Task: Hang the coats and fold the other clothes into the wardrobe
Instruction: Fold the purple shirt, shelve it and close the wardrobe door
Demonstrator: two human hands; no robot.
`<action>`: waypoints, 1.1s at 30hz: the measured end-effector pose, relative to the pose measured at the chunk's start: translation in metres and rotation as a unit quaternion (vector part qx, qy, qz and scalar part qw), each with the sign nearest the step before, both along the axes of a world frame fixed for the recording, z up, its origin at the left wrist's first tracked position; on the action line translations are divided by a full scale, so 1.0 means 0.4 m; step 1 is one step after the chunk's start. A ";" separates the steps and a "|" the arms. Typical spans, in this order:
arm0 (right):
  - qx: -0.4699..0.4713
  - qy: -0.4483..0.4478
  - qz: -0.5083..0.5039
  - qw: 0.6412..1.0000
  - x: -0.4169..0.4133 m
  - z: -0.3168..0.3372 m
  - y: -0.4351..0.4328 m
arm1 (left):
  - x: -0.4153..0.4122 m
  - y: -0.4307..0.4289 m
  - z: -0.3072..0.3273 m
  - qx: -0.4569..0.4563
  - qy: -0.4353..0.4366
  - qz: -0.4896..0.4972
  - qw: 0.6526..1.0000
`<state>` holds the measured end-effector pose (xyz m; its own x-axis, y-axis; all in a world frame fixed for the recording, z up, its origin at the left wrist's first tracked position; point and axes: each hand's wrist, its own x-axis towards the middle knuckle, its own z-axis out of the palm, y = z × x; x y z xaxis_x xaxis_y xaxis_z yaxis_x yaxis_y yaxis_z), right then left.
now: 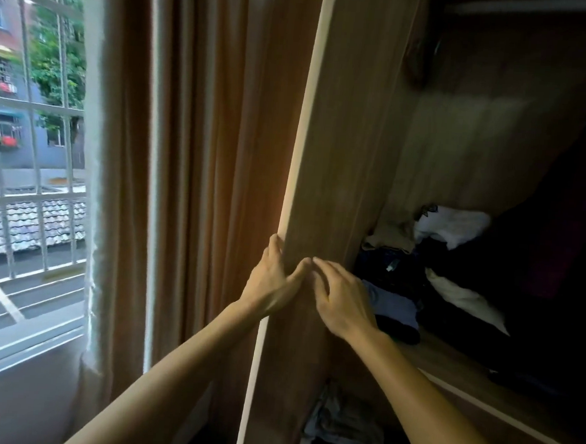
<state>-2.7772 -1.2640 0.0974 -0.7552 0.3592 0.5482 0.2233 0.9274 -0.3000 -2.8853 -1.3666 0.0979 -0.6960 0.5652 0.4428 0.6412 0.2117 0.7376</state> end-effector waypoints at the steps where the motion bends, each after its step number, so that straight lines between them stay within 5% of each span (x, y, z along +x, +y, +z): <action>1: 0.000 -0.005 -0.007 1.000 0.008 0.001 0.006 | 0.007 0.000 -0.001 -0.001 0.002 0.002 1.000; 24: 0.003 -0.016 -0.133 0.991 0.467 -0.004 0.377 | 0.504 0.338 0.034 -0.056 0.072 -0.151 0.984; 33: 0.008 0.003 -0.205 0.979 0.614 -0.028 0.553 | 0.508 0.611 0.011 -0.178 0.233 -0.146 0.945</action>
<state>-2.5317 -1.0427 0.0862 -0.5465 0.6229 0.5598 0.5760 0.7648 -0.2887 -2.6822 -1.1224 0.1022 -0.2644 0.8735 0.4089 0.9480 0.1574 0.2766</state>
